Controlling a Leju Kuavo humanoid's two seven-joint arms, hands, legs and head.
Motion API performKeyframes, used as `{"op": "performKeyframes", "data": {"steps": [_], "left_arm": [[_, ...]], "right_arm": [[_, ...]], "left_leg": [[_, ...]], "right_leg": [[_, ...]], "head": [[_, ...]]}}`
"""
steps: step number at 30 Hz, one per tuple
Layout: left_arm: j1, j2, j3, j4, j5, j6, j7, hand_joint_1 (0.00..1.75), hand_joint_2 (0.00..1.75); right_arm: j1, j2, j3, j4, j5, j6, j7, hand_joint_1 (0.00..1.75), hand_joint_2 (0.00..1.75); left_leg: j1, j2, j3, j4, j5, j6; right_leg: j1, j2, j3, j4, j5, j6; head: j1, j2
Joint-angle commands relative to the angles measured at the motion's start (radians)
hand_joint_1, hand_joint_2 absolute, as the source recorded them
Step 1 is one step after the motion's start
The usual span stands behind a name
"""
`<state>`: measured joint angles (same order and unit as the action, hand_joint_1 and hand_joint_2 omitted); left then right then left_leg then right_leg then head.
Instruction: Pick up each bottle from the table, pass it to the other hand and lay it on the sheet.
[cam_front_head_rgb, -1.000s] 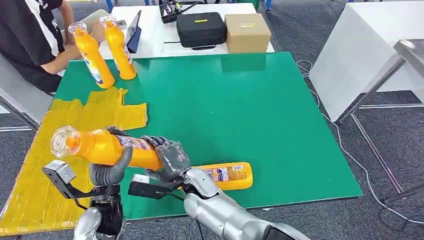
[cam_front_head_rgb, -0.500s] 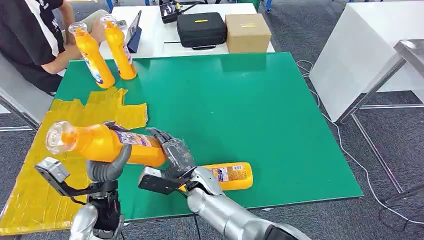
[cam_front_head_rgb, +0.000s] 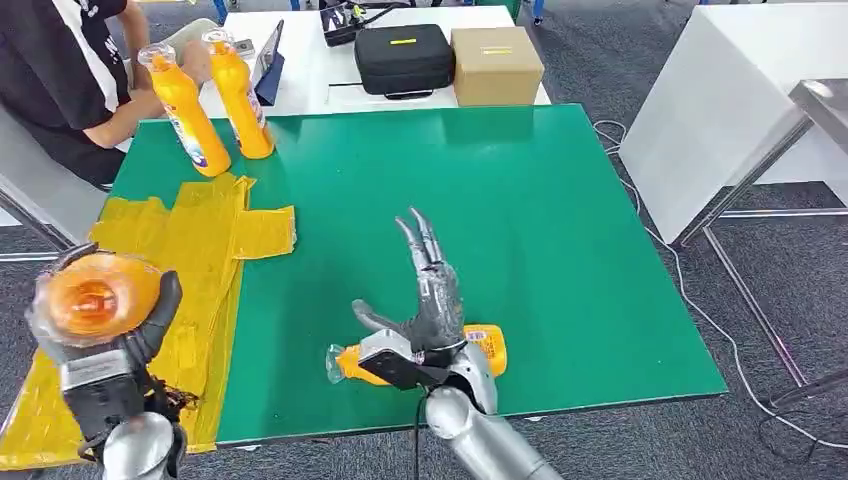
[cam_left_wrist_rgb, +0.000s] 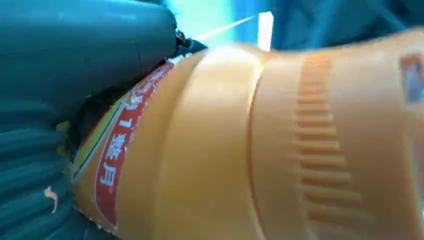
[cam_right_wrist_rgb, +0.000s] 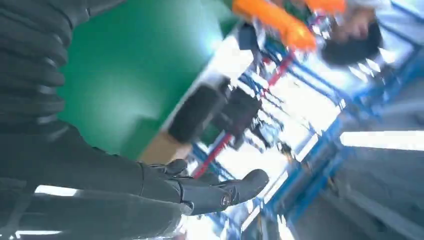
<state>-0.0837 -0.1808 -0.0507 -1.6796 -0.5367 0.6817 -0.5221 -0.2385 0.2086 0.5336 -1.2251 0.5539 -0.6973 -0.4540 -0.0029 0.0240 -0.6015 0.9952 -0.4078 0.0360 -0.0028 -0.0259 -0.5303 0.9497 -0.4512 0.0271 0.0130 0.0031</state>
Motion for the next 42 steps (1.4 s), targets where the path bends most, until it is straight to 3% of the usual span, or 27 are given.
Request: {"op": "performKeyframes", "data": {"steps": [1, 3, 8, 9, 10, 11, 12, 13, 15, 18, 22, 25, 28, 33, 41, 42], "left_arm": [[-0.120, 0.075, -0.039, 0.206, -0.713, -0.016, 0.306, 1.75, 1.75], [-0.169, 0.106, -0.091, 0.315, -0.899, -0.042, 0.423, 1.75, 1.75], [-0.247, 0.118, -0.161, 0.497, -1.033, -0.093, 0.529, 1.75, 1.75], [-0.317, 0.270, -0.320, 0.535, -1.034, -0.112, 0.687, 1.75, 1.75], [-0.390, 0.372, -0.571, 0.568, -1.034, -0.143, 0.938, 1.75, 1.75], [-0.406, 0.348, -0.630, 0.611, -1.034, -0.159, 0.997, 1.75, 1.75], [-0.406, 0.348, -0.630, 0.611, -1.034, -0.159, 0.997, 1.75, 1.75], [-0.436, 0.303, -0.629, 0.719, -1.034, -0.154, 0.990, 1.75, 1.75], [-0.436, 0.303, -0.629, 0.719, -1.034, -0.154, 0.990, 1.75, 1.75], [-0.464, 0.292, -0.679, 0.791, -1.034, -0.168, 1.033, 1.75, 1.75], [-0.526, 0.235, -0.656, 1.050, -1.034, -0.184, 1.044, 1.75, 1.75], [-0.539, 0.201, -0.520, 1.214, -1.033, -0.140, 0.977, 1.75, 1.75], [-0.536, 0.197, -0.446, 1.253, -1.034, -0.143, 0.956, 1.75, 1.75], [-0.536, 0.192, -0.431, 1.254, -1.034, -0.150, 0.953, 1.75, 1.75], [-0.526, 0.168, -0.050, 1.232, -0.999, -0.150, 0.779, 1.75, 1.75], [-0.521, 0.162, -0.020, 1.224, -1.003, -0.142, 0.760, 0.94, 1.75]], "right_arm": [[0.120, -0.088, -0.051, -0.289, 0.046, -0.001, 0.023, 0.00, 1.75], [0.125, -0.100, -0.019, -0.307, 0.074, 0.017, 0.046, 0.00, 1.75], [0.135, -0.109, 0.033, -0.342, 0.118, 0.043, 0.056, 0.00, 1.75], [0.135, -0.114, 0.050, -0.351, 0.094, 0.051, 0.038, 0.00, 1.75], [0.134, -0.122, 0.065, -0.356, 0.048, 0.055, 0.002, 0.00, 1.75], [0.133, -0.123, 0.075, -0.360, 0.035, 0.050, -0.014, 0.00, 1.75], [0.133, -0.123, 0.075, -0.360, 0.035, 0.050, -0.014, 0.00, 1.75], [0.132, -0.144, 0.100, -0.368, 0.021, 0.032, -0.037, 0.00, 1.75], [0.132, -0.144, 0.100, -0.368, 0.021, 0.032, -0.037, 0.00, 1.75], [0.136, -0.163, 0.115, -0.376, 0.011, 0.027, -0.045, 0.00, 1.75], [0.141, -0.202, 0.179, -0.381, -0.042, 0.098, -0.054, 0.00, 1.75], [0.154, -0.186, 0.211, -0.373, 0.021, 0.118, -0.039, 0.00, 1.75], [0.153, -0.185, 0.211, -0.399, 0.058, 0.143, -0.004, 0.00, 1.75], [0.153, -0.187, 0.204, -0.408, 0.061, 0.151, 0.003, 0.00, 1.75], [0.184, -0.194, 0.168, -0.471, 0.122, 0.208, 0.038, 0.00, 1.75], [0.185, -0.195, 0.166, -0.467, 0.123, 0.213, 0.039, 0.00, 1.75]], "left_leg": [[0.000, -0.006, 0.003, -0.001, 0.000, -0.002], [0.000, -0.009, 0.004, -0.002, 0.000, -0.003], [0.000, -0.004, 0.003, -0.001, 0.000, -0.001], [0.000, -0.006, 0.004, -0.002, 0.000, -0.002], [0.000, -0.006, 0.003, -0.001, 0.001, -0.002], [0.001, -0.008, 0.005, -0.002, 0.000, -0.003], [0.001, -0.014, 0.004, -0.001, 0.000, -0.004], [0.001, -0.014, 0.003, 0.000, 0.001, -0.002], [0.001, -0.001, 0.003, -0.002, 0.000, -0.001], [0.001, -0.008, 0.005, -0.001, -0.001, -0.002], [0.001, -0.002, 0.003, -0.001, 0.000, -0.002], [0.001, -0.002, 0.005, -0.002, 0.000, -0.002], [0.001, 0.001, 0.004, -0.001, -0.001, -0.002], [0.002, -0.002, 0.004, 0.000, -0.002, -0.003], [0.001, 0.000, 0.004, -0.001, -0.001, -0.002], [0.001, 0.000, 0.004, -0.001, 0.000, -0.002]], "right_leg": [[0.000, -0.003, 0.004, -0.001, -0.002, -0.001], [-0.001, -0.005, 0.005, -0.001, -0.002, -0.001], [0.000, -0.002, 0.003, -0.001, -0.001, 0.000], [0.000, -0.003, 0.005, -0.001, -0.001, -0.001], [0.000, -0.003, 0.004, 0.000, -0.001, -0.001], [0.000, -0.003, 0.006, -0.001, -0.002, -0.001], [0.000, -0.009, 0.007, 0.000, -0.004, -0.002], [0.000, -0.010, 0.006, 0.000, -0.003, -0.001], [0.000, 0.000, 0.002, -0.001, 0.000, 0.000], [0.000, -0.003, 0.006, -0.001, -0.002, 0.000], [0.000, 0.000, 0.004, -0.001, -0.001, 0.000], [0.000, 0.002, 0.005, -0.001, 0.000, -0.001], [0.001, 0.004, 0.003, 0.000, 0.000, -0.001], [0.001, 0.003, 0.004, 0.001, -0.002, -0.001], [0.000, 0.003, 0.004, 0.001, 0.000, -0.001], [0.001, 0.003, 0.003, 0.001, 0.000, -0.001]], "head": [[0.000, 0.000], [0.000, 0.000], [0.000, 0.000], [0.000, 0.000], [0.000, 0.000], [0.000, 0.000], [0.000, 0.000], [0.000, 0.000], [-0.002, 0.000], [0.001, 0.000], [0.000, 0.000], [0.000, 0.000], [0.000, 0.000], [-0.001, 0.000], [0.000, 0.000], [0.000, 0.000]]}}
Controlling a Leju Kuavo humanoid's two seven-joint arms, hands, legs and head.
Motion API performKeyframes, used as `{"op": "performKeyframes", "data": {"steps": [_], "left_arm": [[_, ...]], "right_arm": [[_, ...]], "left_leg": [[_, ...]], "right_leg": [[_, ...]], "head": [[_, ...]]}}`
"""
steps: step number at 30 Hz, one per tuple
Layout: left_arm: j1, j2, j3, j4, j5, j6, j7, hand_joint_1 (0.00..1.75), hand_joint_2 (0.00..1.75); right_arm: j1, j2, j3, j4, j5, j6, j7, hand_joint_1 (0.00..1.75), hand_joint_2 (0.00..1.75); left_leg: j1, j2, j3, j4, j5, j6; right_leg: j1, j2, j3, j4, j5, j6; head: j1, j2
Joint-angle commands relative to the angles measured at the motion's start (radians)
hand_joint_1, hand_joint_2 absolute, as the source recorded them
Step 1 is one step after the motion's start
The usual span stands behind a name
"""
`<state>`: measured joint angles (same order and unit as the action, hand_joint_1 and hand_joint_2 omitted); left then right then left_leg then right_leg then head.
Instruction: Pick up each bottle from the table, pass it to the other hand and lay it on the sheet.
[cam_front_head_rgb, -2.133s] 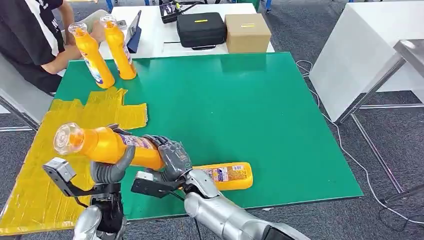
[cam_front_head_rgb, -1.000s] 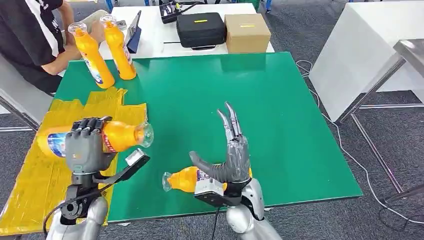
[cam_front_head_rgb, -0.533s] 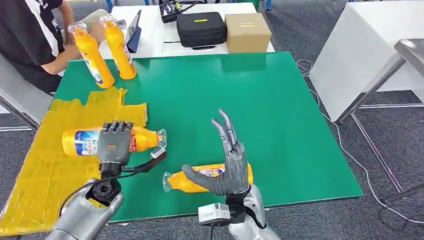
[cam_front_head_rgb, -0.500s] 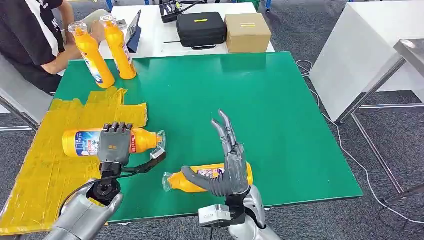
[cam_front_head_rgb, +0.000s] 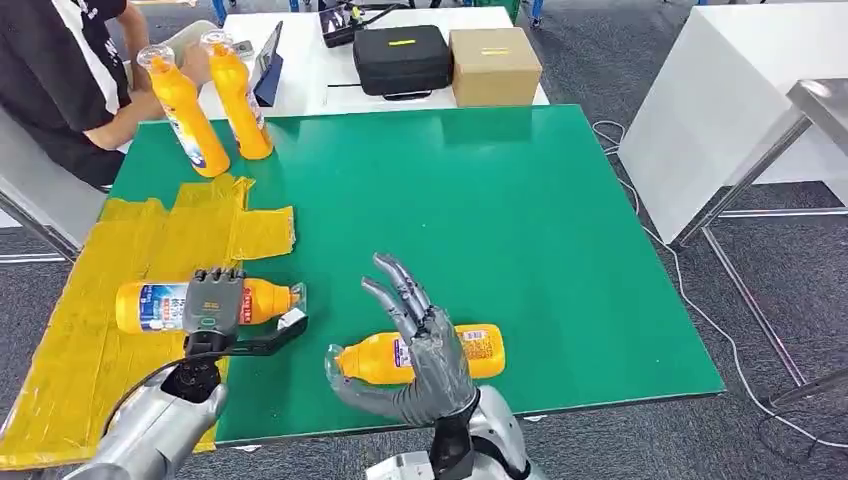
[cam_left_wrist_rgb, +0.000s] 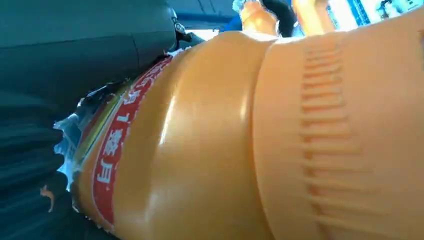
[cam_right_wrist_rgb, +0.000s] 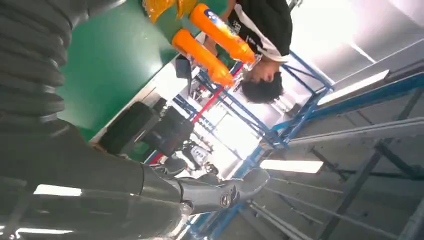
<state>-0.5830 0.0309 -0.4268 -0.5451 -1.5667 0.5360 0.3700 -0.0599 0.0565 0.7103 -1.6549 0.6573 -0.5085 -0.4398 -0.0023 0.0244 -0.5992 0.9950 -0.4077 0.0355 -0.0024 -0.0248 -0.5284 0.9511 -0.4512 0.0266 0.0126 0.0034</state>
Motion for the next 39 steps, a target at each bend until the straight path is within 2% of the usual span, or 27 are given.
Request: {"op": "performKeyframes", "data": {"steps": [1, 2, 6, 21, 24, 26, 27, 28, 29, 31, 32, 34, 35, 37, 39], "left_arm": [[-0.014, -0.064, 0.403, 0.079, 0.062, 0.014, -0.176, 0.00, 1.75], [-0.013, -0.074, 0.446, 0.079, 0.104, -0.011, -0.218, 0.00, 1.75], [0.024, -0.084, 0.495, 0.015, 0.090, -0.012, -0.261, 0.00, 1.75], [0.052, -0.118, 0.538, -0.056, 0.108, -0.015, -0.335, 0.00, 1.75], [0.064, -0.155, 0.590, -0.096, 0.264, -0.027, -0.462, 0.00, 1.75], [0.111, -0.204, 0.641, -0.225, 0.590, -0.160, -0.677, 0.00, 1.75], [0.137, -0.226, 0.658, -0.289, 0.719, -0.224, -0.744, 0.00, 1.75], [0.183, -0.242, 0.660, -0.381, 0.883, -0.329, -0.796, 0.00, 1.75], [0.238, -0.256, 0.650, -0.488, 1.119, -0.531, -0.834, 0.00, 1.75], [0.328, -0.236, 0.556, -0.650, 1.304, -0.651, -0.875, 0.00, 1.75], [0.385, -0.232, 0.504, -0.779, 1.328, -0.646, -0.886, 0.00, 1.75], [0.450, -0.225, 0.449, -0.951, 1.370, -0.651, -0.880, 0.00, 1.75], [0.486, -0.222, 0.429, -1.041, 1.393, -0.647, -0.877, 0.00, 1.75], [0.527, -0.204, 0.404, -1.122, 1.416, -0.653, -0.872, 0.00, 1.75], [0.551, -0.190, 0.394, -1.142, 1.425, -0.648, -0.876, 0.00, 1.75]], "right_arm": [[0.007, -0.043, -0.013, -0.034, 0.025, 0.029, 0.028, 0.00, 1.75], [0.005, -0.045, -0.013, -0.028, 0.036, 0.041, 0.035, 0.00, 1.75], [-0.007, -0.039, -0.025, -0.004, 0.102, 0.074, 0.097, 0.00, 1.75], [0.000, -0.046, -0.065, -0.009, 0.180, 0.052, 0.156, 0.00, 1.75], [0.011, -0.054, -0.093, 0.004, 0.270, 0.030, 0.222, 0.00, 1.75], [0.031, -0.065, -0.129, 0.007, 0.455, 0.038, 0.327, 0.00, 1.75], [0.039, -0.066, -0.154, 0.009, 0.544, 0.029, 0.378, 0.00, 1.75], [0.048, -0.066, -0.166, 0.003, 0.606, 0.034, 0.426, 0.00, 1.75], [0.055, -0.075, -0.178, 0.001, 0.618, 0.075, 0.453, 0.00, 1.75], [0.074, -0.084, -0.204, -0.015, 0.632, 0.170, 0.489, 0.00, 1.75], [0.094, -0.083, -0.227, -0.031, 0.677, 0.219, 0.527, 0.00, 1.75], [0.109, -0.088, -0.248, -0.049, 0.635, 0.315, 0.530, 0.00, 1.75], [0.110, -0.088, -0.261, -0.044, 0.670, 0.347, 0.552, 0.00, 1.75], [0.104, -0.087, -0.266, -0.027, 0.668, 0.408, 0.545, 0.00, 1.75], [0.096, -0.079, -0.274, -0.007, 0.662, 0.413, 0.539, 0.00, 1.75]], "left_leg": [[0.001, -0.001, 0.004, -0.001, -0.001, -0.002], [0.000, -0.001, 0.004, -0.001, -0.001, -0.002], [0.000, -0.001, 0.006, -0.001, -0.001, -0.002], [0.000, -0.002, 0.005, -0.001, -0.001, -0.002], [0.000, -0.001, 0.003, -0.001, 0.000, -0.001], [0.000, -0.003, 0.004, -0.001, -0.001, -0.001], [0.000, -0.004, 0.004, -0.001, -0.001, -0.001], [0.000, -0.004, 0.004, -0.001, -0.001, -0.001], [0.000, -0.004, 0.004, -0.001, -0.001, -0.001], [-0.001, -0.002, 0.005, -0.001, -0.002, -0.001], [-0.001, 0.000, 0.005, -0.001, -0.002, -0.001], [-0.001, 0.000, 0.004, 0.000, -0.003, -0.001], [0.000, 0.000, 0.001, 0.001, -0.003, -0.001], [-0.001, 0.000, 0.001, 0.002, -0.003, -0.001], [0.000, 0.002, -0.001, 0.001, -0.003, -0.001]], "right_leg": [[0.000, 0.003, 0.003, -0.001, -0.001, -0.001], [0.000, 0.002, 0.004, -0.001, -0.001, 0.000], [-0.001, 0.003, 0.006, -0.002, -0.001, 0.000], [-0.001, 0.001, 0.005, -0.001, -0.001, 0.000], [0.000, 0.001, 0.004, -0.001, 0.000, 0.000], [0.000, -0.001, 0.005, -0.001, -0.001, 0.000], [0.000, -0.001, 0.005, -0.002, -0.001, 0.000], [0.000, -0.001, 0.005, -0.002, -0.001, 0.000], [0.000, -0.001, 0.005, -0.002, -0.001, 0.000], [-0.001, 0.001, 0.006, -0.002, -0.001, 0.001], [-0.001, 0.003, 0.005, -0.002, -0.001, 0.000], [-0.001, 0.004, 0.005, -0.001, -0.002, 0.000], [0.000, 0.003, 0.002, 0.000, -0.001, 0.000], [0.000, 0.003, 0.001, 0.000, -0.002, 0.000], [0.000, 0.004, -0.001, -0.001, 0.000, 0.000]], "head": [[0.000, 0.000], [0.000, 0.000], [0.000, 0.000], [0.000, 0.000], [0.000, 0.000], [0.000, 0.000], [0.000, 0.000], [0.000, 0.000], [0.000, 0.000], [0.000, 0.000], [0.000, 0.000], [0.000, 0.000], [0.000, 0.000], [0.000, 0.000], [0.000, 0.000]]}}
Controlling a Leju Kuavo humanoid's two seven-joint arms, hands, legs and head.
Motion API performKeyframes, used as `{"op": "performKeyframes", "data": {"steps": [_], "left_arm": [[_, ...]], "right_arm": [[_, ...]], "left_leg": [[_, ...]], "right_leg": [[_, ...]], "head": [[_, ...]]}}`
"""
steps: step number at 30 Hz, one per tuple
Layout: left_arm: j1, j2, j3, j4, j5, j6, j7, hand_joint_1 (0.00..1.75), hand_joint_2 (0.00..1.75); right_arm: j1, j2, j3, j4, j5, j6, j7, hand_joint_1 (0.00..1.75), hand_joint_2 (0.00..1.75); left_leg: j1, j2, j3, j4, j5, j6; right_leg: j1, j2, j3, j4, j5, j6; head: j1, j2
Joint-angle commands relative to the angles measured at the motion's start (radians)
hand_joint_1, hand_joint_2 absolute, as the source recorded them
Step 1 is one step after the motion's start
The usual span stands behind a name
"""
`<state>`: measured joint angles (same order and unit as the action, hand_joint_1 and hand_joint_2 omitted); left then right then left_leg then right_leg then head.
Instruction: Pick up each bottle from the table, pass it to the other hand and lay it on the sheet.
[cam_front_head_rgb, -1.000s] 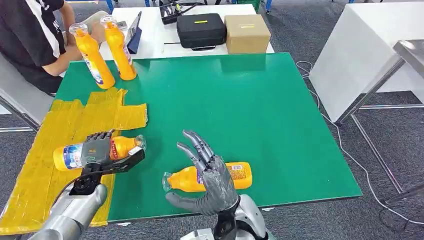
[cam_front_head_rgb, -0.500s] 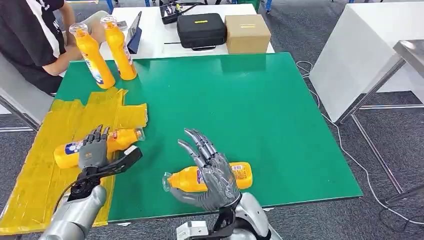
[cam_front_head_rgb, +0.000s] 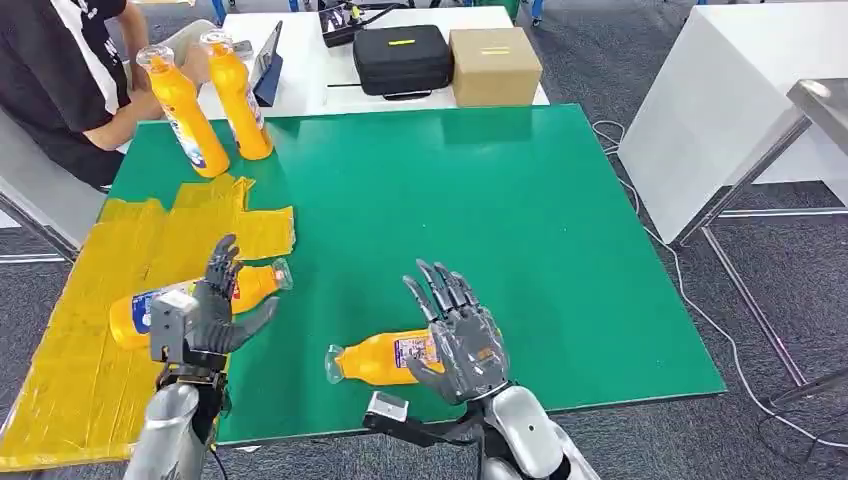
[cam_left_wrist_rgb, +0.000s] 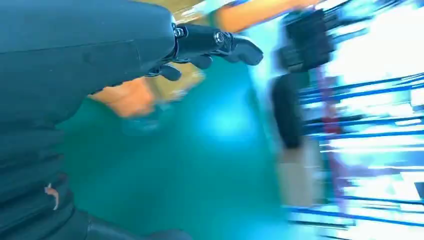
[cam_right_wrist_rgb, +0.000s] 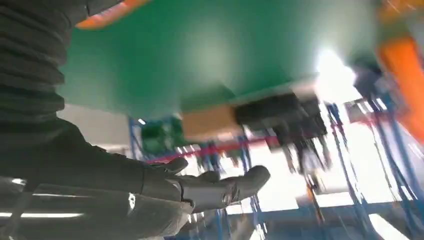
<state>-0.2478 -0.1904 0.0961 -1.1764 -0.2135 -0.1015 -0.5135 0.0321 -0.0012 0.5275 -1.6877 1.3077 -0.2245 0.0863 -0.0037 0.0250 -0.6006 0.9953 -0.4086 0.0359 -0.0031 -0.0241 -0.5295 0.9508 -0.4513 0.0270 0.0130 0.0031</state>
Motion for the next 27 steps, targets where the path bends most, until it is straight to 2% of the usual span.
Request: {"op": "performKeyframes", "data": {"steps": [1, 8, 12, 13, 17, 25, 27], "left_arm": [[0.224, 0.034, -0.129, -0.510, 0.074, -0.006, 0.002, 0.00, 1.75], [0.219, 0.039, -0.132, -0.483, 0.073, 0.003, -0.015, 0.00, 1.75], [0.226, 0.040, -0.142, -0.457, 0.070, 0.011, -0.020, 0.00, 1.75], [0.223, 0.042, -0.157, -0.436, 0.093, -0.016, -0.016, 0.00, 0.00], [0.209, 0.030, -0.225, -0.379, 0.009, 0.020, -0.032, 0.00, 0.00], [0.210, 0.035, -0.226, -0.390, 0.010, 0.019, -0.031, 0.00, 0.00], [0.218, 0.032, -0.237, -0.401, 0.013, 0.018, -0.031, 0.00, 0.00]], "right_arm": [[-0.001, -0.017, -0.092, 0.034, 0.012, 0.128, 0.012, 0.00, 1.75], [-0.007, -0.015, -0.087, 0.041, 0.015, 0.132, 0.014, 0.00, 1.75], [-0.044, -0.013, -0.076, 0.113, 0.011, 0.166, 0.019, 0.00, 1.75], [-0.065, -0.010, -0.067, 0.147, 0.017, 0.185, 0.026, 0.00, 1.75], [-0.127, 0.010, -0.058, 0.257, 0.025, 0.208, 0.038, 0.00, 1.75], [-0.125, 0.007, -0.058, 0.254, 0.025, 0.209, 0.039, 0.00, 1.75], [-0.148, 0.012, -0.057, 0.302, 0.024, 0.219, 0.045, 0.00, 1.75]], "left_leg": [[0.001, 0.001, 0.002, 0.000, -0.003, -0.003], [0.001, -0.002, 0.004, -0.001, -0.003, -0.003], [0.002, -0.001, 0.005, -0.002, -0.003, -0.003], [0.001, 0.000, 0.005, -0.002, -0.003, -0.003], [0.001, 0.000, 0.005, -0.003, -0.002, -0.003], [0.001, -0.001, 0.005, -0.002, -0.002, -0.004], [0.001, -0.001, 0.003, -0.002, -0.001, -0.003]], "right_leg": [[0.000, 0.004, 0.001, 0.000, -0.002, -0.001], [0.000, 0.003, 0.003, -0.001, -0.002, -0.001], [0.000, 0.004, 0.004, -0.002, -0.002, -0.001], [0.000, 0.004, 0.004, -0.002, -0.002, -0.001], [0.000, 0.003, 0.005, -0.003, -0.001, -0.001], [0.000, 0.002, 0.004, -0.002, -0.001, -0.001], [0.001, 0.002, 0.002, -0.002, 0.000, -0.001]], "head": [[-0.001, 0.000], [0.000, 0.000], [0.000, 0.000], [0.000, 0.000], [-0.001, 0.000], [0.000, 0.000], [0.000, 0.000]]}}
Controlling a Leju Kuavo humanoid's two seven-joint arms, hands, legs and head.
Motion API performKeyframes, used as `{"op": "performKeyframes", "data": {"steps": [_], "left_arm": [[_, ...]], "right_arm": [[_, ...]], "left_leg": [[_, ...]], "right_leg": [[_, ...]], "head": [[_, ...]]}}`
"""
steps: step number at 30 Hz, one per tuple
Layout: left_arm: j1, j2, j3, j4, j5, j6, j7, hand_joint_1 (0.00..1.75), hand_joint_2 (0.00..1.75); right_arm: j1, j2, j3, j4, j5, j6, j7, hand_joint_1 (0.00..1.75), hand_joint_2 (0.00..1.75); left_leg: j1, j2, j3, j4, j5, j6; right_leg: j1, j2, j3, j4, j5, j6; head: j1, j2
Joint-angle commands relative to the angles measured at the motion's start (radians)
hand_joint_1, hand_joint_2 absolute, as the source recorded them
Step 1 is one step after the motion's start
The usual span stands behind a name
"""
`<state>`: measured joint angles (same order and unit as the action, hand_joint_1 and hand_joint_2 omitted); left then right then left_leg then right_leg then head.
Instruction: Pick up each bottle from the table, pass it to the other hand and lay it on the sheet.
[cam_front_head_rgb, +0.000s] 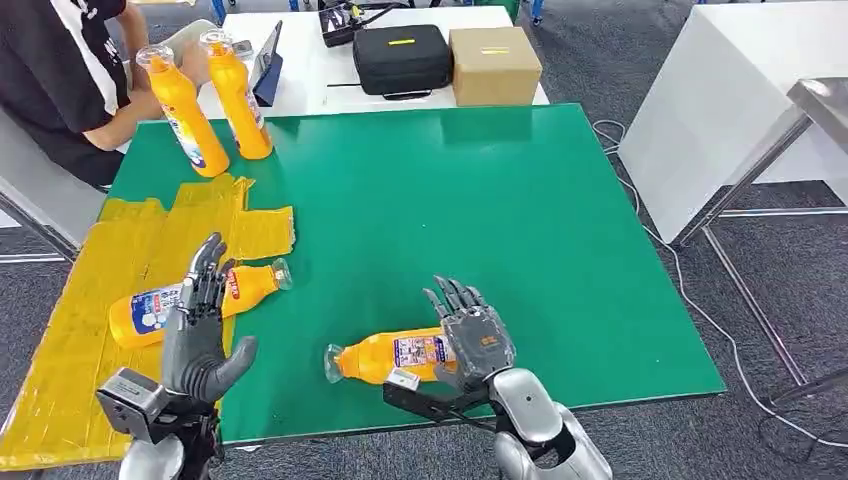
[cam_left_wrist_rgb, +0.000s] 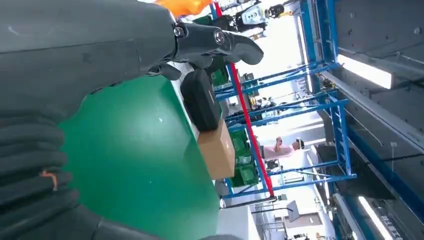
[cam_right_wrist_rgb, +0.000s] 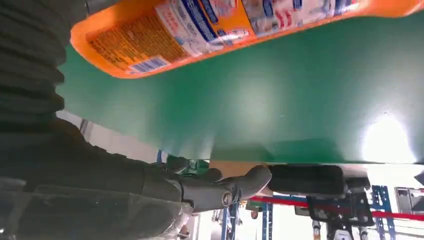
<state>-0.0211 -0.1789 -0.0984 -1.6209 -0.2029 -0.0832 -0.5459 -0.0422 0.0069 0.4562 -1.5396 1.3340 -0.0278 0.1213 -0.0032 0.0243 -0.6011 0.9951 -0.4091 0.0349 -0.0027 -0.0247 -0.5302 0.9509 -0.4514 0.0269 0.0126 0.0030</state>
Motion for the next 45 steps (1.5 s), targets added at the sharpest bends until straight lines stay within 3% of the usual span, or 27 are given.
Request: {"op": "performKeyframes", "data": {"steps": [1, 6, 19, 22, 32, 38, 39, 40, 41, 45], "left_arm": [[0.002, 0.015, -0.052, 0.024, 0.002, -0.002, 0.001, 0.00, 0.00], [0.059, 0.010, -0.088, -0.101, -0.007, -0.003, -0.014, 0.00, 0.00], [0.060, 0.023, -0.091, -0.113, 0.023, 0.053, -0.029, 0.00, 0.00], [0.063, 0.020, -0.085, -0.119, 0.029, 0.058, -0.030, 0.00, 0.00], [-0.027, -0.010, -0.057, -0.048, 0.068, 0.029, 0.022, 0.00, 0.00], [-0.028, -0.009, -0.048, -0.042, 0.076, 0.026, 0.021, 0.00, 0.00], [-0.026, -0.011, -0.046, -0.043, 0.078, 0.024, 0.021, 0.00, 0.00], [-0.027, -0.011, -0.044, -0.041, 0.079, 0.023, 0.021, 0.00, 0.00], [-0.028, -0.012, -0.040, -0.039, 0.082, 0.020, 0.022, 0.00, 0.00], [-0.032, -0.015, -0.026, -0.023, 0.102, -0.003, 0.027, 0.00, 0.00]], "right_arm": [[-0.089, 0.010, 0.014, 0.186, -0.002, 0.024, 0.010, 0.00, 1.75], [-0.118, 0.027, 0.010, 0.276, -0.008, 0.027, 0.025, 0.00, 1.75], [-0.170, 0.052, -0.021, 0.422, -0.009, 0.101, 0.030, 0.00, 1.75], [-0.217, 0.063, -0.032, 0.484, -0.021, 0.108, 0.028, 0.00, 1.75], [-0.473, 0.098, -0.086, 0.923, -0.057, 0.099, 0.051, 0.00, 1.75], [-0.498, 0.098, -0.091, 0.948, -0.057, 0.104, 0.050, 0.03, 1.75], [-0.508, 0.105, -0.096, 0.973, -0.059, 0.105, 0.052, 0.37, 1.75], [-0.511, 0.105, -0.097, 0.978, -0.058, 0.104, 0.051, 1.33, 1.75], [-0.520, 0.107, -0.099, 0.994, -0.057, 0.103, 0.050, 1.68, 1.75], [-0.508, 0.110, -0.124, 0.987, -0.062, 0.089, 0.045, 1.75, 1.75]], "left_leg": [[0.000, -0.001, 0.005, -0.002, -0.001, -0.002], [0.001, 0.001, 0.006, -0.001, -0.002, -0.002], [0.001, 0.000, 0.005, -0.002, -0.001, -0.002], [0.001, 0.000, 0.005, -0.002, -0.001, -0.002], [0.001, -0.002, 0.011, -0.002, 0.001, -0.002], [0.001, -0.002, 0.015, -0.002, 0.000, -0.002], [0.001, -0.004, 0.015, -0.003, 0.001, -0.002], [0.001, -0.003, 0.016, -0.002, 0.000, -0.002], [0.000, -0.004, 0.017, -0.003, 0.001, -0.002], [0.001, -0.003, 0.018, -0.002, 0.000, -0.001]], "right_leg": [[0.000, 0.003, 0.005, -0.002, -0.001, -0.001], [0.000, 0.006, 0.005, -0.002, -0.001, -0.001], [0.000, 0.004, 0.004, -0.002, -0.001, -0.001], [0.000, 0.003, 0.004, -0.002, 0.000, -0.001], [0.000, 0.002, 0.006, -0.002, 0.001, -0.001], [0.000, 0.000, 0.004, -0.003, 0.000, -0.001], [0.000, 0.000, 0.004, -0.003, 0.000, -0.001], [0.000, 0.000, 0.005, -0.003, 0.000, -0.001], [0.000, 0.000, 0.005, -0.003, 0.000, -0.001], [0.000, 0.000, 0.007, -0.002, -0.001, -0.001]], "head": [[0.000, 0.000], [0.000, 0.000], [0.000, 0.000], [0.000, 0.000], [-0.001, 0.000], [0.000, 0.000], [0.000, 0.000], [0.000, 0.000], [0.000, 0.000], [0.000, 0.000]]}}
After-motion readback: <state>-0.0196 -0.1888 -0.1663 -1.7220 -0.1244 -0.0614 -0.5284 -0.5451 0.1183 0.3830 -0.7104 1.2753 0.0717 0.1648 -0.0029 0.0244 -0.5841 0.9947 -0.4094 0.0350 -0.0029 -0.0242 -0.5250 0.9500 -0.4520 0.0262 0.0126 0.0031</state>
